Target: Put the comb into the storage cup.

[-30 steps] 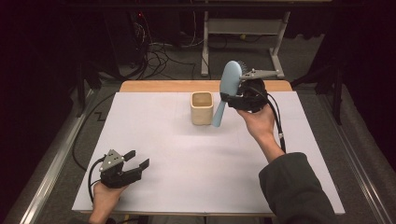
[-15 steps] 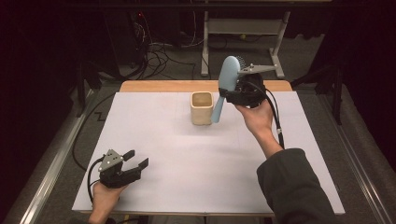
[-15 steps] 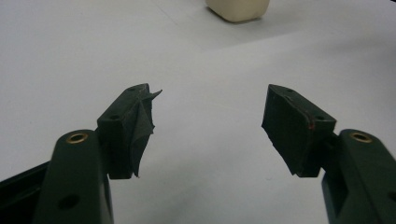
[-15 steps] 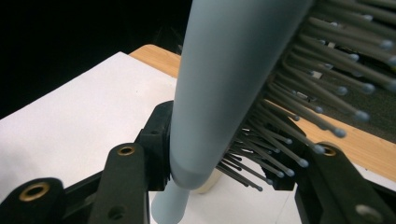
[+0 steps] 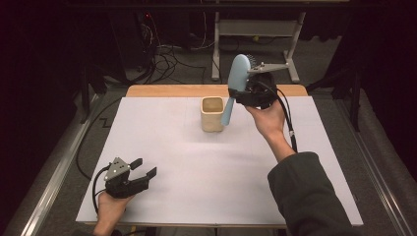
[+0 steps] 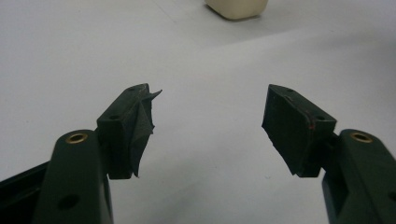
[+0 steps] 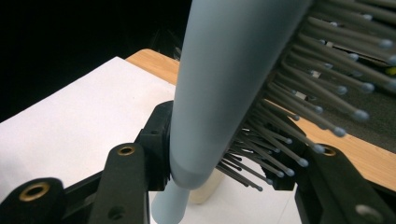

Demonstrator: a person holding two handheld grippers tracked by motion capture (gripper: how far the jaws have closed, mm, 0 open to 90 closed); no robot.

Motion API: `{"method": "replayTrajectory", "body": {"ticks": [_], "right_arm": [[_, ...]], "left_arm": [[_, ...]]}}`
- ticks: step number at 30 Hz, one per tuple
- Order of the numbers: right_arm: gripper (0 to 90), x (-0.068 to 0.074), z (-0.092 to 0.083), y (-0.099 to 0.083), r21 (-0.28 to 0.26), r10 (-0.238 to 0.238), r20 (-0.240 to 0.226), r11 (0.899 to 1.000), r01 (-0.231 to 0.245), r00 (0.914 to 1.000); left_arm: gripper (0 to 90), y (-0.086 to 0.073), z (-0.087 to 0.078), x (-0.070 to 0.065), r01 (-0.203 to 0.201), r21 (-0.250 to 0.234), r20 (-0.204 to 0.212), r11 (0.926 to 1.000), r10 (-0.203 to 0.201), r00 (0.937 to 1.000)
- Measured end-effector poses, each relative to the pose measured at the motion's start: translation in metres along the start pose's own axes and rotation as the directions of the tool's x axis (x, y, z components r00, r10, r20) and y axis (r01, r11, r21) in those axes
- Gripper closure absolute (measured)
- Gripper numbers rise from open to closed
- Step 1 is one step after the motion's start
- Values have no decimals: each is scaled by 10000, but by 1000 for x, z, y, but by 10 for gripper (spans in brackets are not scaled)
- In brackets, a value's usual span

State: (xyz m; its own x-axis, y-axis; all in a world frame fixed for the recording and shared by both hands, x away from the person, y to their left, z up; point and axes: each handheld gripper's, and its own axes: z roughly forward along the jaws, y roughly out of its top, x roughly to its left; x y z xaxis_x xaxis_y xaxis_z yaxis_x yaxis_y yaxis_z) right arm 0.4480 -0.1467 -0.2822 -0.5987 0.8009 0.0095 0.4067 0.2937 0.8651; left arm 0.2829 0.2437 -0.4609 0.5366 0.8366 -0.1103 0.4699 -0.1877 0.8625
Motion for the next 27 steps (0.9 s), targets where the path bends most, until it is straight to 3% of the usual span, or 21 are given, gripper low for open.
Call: {"method": "replayTrajectory", "body": {"ticks": [27], "right_arm": [[529,1,14,18,0,-94,325,10000,94,9994]], "left_arm": [[336,0,2,0,-40,157,42,9999,39,10000]]}}
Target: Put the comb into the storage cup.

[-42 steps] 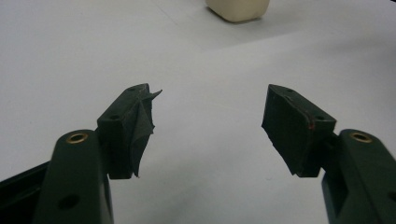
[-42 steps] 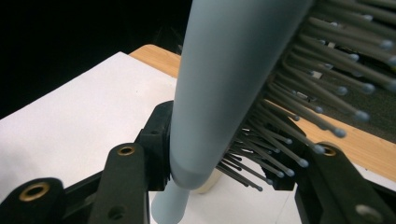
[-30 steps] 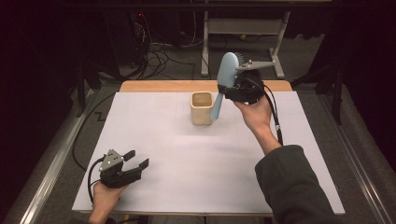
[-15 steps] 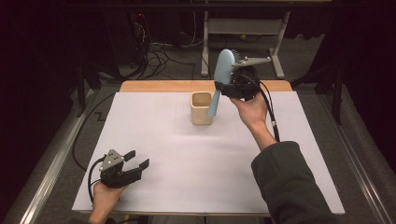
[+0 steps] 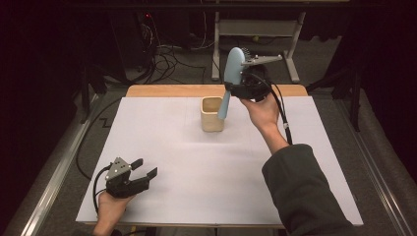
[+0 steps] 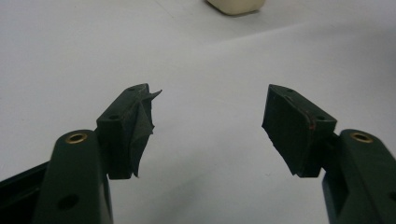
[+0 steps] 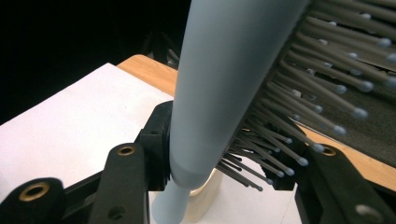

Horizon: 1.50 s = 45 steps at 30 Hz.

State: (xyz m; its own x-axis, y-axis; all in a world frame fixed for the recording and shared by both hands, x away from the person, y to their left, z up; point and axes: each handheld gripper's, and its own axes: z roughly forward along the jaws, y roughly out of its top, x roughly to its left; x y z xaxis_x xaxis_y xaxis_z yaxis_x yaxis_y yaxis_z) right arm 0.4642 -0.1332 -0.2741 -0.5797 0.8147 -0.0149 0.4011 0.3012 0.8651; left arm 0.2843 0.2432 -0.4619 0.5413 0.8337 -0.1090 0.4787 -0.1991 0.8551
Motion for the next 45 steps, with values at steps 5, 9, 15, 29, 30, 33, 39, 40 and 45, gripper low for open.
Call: {"method": "replayTrajectory", "body": {"ticks": [5,9,15,29,30,33,39,40,45], "right_arm": [[529,1,5,4,-54,-101,190,9999,102,9998],[530,2,9,6,-55,-107,263,9999,109,9996],[529,5,14,9,-117,-138,389,9998,143,9991],[524,5,26,10,-256,-32,650,9997,49,9979],[523,5,26,10,-260,-27,666,9997,45,9978],[522,5,28,9,-281,17,642,9996,1,9979],[518,5,32,8,-243,30,657,9997,-15,9978],[516,6,33,8,-219,32,640,9998,-18,9979],[514,8,35,7,-271,12,623,9996,5,9981]], "left_arm": [[336,0,0,0,-11,-3,17,10000,11,10000],[336,0,0,0,-16,-5,32,10000,16,10000],[337,0,0,-1,7,-21,64,10000,-7,10000],[337,0,1,0,19,-10,79,10000,-19,10000],[337,0,1,0,10,-2,85,10000,-10,10000],[336,0,1,0,1,1,90,10000,-1,10000],[336,0,0,0,7,-24,111,10000,-7,9999],[336,0,0,0,13,-21,115,10000,-13,9999],[335,0,0,0,22,-32,121,10000,-21,9999]]}}
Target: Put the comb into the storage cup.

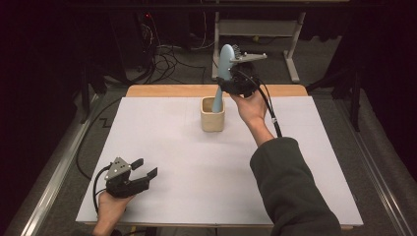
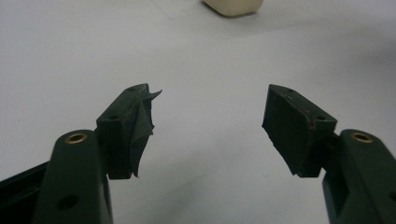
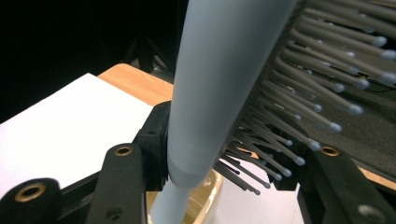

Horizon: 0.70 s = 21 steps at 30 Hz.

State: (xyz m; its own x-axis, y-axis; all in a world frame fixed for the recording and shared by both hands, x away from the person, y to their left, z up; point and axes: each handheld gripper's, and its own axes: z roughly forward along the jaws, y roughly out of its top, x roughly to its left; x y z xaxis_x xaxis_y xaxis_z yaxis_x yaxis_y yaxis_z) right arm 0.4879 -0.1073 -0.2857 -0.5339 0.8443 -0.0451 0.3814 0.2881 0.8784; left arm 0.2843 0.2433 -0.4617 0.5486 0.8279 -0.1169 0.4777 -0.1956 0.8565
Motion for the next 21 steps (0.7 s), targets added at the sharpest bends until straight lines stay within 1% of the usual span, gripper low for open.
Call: {"method": "replayTrajectory", "body": {"ticks": [14,21], "right_arm": [[514,-1,3,-1,-99,44,133,9999,-43,9999],[514,0,5,-2,-102,-39,258,9999,42,9997]], "left_arm": [[335,0,0,0,6,-12,21,10000,-6,10000],[335,0,0,-1,-22,-12,24,10000,22,10000]]}}
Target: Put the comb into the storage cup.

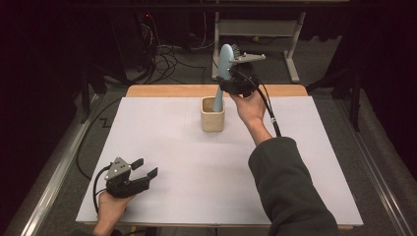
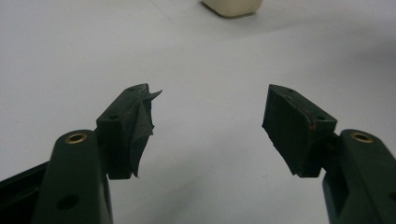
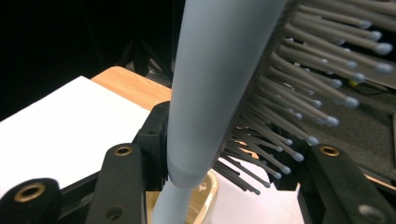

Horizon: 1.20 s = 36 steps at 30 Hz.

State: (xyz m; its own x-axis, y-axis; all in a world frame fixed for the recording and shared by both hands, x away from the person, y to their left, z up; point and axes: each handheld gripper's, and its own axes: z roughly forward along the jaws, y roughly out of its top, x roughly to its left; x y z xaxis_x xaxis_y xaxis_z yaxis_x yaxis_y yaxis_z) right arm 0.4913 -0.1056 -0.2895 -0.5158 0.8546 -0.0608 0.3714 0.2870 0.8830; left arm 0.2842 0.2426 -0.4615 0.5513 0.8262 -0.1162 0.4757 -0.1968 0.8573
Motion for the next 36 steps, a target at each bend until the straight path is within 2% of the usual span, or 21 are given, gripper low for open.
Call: {"method": "replayTrajectory", "body": {"ticks": [13,27,36], "right_arm": [[512,5,12,-5,424,-108,-60,9990,111,9999],[514,5,19,-13,860,105,-170,9963,-90,9998],[514,6,24,-19,1103,43,-211,9939,-20,9998]], "left_arm": [[335,0,0,0,38,-37,26,10000,-37,10000],[335,0,0,1,32,-42,37,10000,-32,10000],[335,0,0,1,40,-44,33,10000,-40,10000]]}}
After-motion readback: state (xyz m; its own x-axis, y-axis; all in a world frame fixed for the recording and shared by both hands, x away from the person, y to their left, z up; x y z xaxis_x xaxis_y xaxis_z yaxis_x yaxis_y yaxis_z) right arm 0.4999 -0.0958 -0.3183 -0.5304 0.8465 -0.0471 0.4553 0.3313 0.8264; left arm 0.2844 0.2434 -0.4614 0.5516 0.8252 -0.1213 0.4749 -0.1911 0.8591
